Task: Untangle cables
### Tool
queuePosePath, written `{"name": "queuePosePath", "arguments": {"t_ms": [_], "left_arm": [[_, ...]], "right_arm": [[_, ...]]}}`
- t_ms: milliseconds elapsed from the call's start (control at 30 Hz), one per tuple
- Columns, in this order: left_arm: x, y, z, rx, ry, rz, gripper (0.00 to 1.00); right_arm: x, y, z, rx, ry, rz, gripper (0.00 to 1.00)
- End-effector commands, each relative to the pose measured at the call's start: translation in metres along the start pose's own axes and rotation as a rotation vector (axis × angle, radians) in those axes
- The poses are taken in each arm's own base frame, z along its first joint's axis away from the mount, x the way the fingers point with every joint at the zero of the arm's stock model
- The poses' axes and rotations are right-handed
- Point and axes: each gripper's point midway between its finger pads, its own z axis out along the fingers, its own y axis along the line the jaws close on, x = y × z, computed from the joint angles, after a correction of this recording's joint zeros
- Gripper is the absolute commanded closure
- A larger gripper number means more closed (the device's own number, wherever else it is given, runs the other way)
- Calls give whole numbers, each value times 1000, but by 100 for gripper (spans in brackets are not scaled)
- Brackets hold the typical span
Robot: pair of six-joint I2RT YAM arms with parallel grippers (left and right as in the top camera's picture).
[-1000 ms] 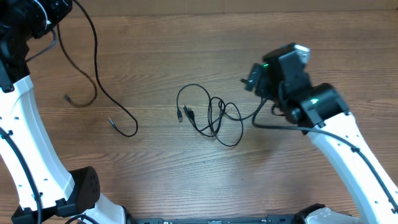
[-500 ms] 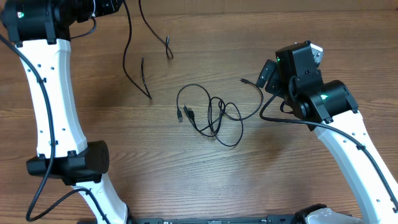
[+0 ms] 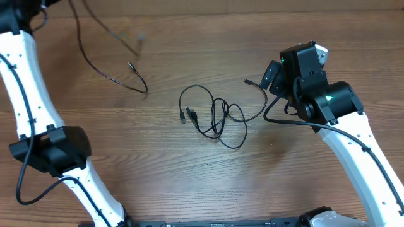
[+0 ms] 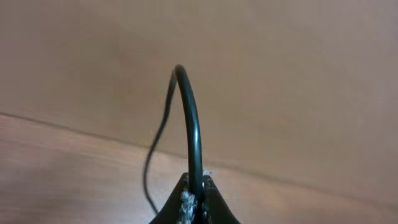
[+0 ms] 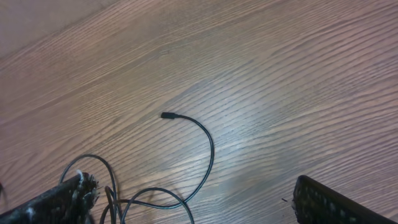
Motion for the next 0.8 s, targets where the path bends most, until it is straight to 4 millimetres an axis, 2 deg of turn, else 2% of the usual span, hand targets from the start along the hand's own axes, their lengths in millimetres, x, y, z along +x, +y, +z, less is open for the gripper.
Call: {"name": "queuePosePath", "arguments": {"t_ms": [0, 67, 133, 167, 200, 233, 267, 333, 400, 467, 533, 633, 700, 767], "left_arm": [[-28, 30, -7, -75, -108, 11, 96], [-43, 58, -17, -181, -166, 29, 96], [-36, 93, -21, -324, -139, 76, 85], [-27, 112, -19, -394, -110, 66, 74], [-20, 121, -18, -428, -91, 55, 59], [-10, 133, -14, -456, -61, 39, 33], [9, 148, -6, -469, 1, 4, 0], [38, 168, 5, -495, 70, -103, 1], [62, 175, 13, -499, 138, -179, 1], [83, 174, 21, -461, 208, -212, 0], [96, 170, 23, -433, 256, -235, 0], [108, 168, 20, -435, 303, -255, 2], [123, 162, 16, -420, 368, -285, 3], [146, 147, 9, -369, 470, -345, 5]], "right_arm": [[-1, -4, 2, 18, -6, 1, 0], [-1, -4, 2, 18, -6, 1, 0], [-1, -4, 2, 18, -6, 1, 0], [-1, -4, 2, 18, -6, 2, 0], [-1, -4, 2, 18, -6, 1, 0], [-1, -4, 2, 18, -6, 1, 0], [-1, -4, 2, 18, -6, 2, 0], [-1, -4, 2, 18, -6, 2, 0], [-1, -4, 2, 18, -6, 1, 0], [-1, -4, 2, 18, -6, 1, 0], [-1, -4, 2, 18, -6, 1, 0], [-1, -4, 2, 18, -6, 1, 0], [-1, -4, 2, 18, -6, 2, 0], [-1, -4, 2, 18, -6, 1, 0]]}}
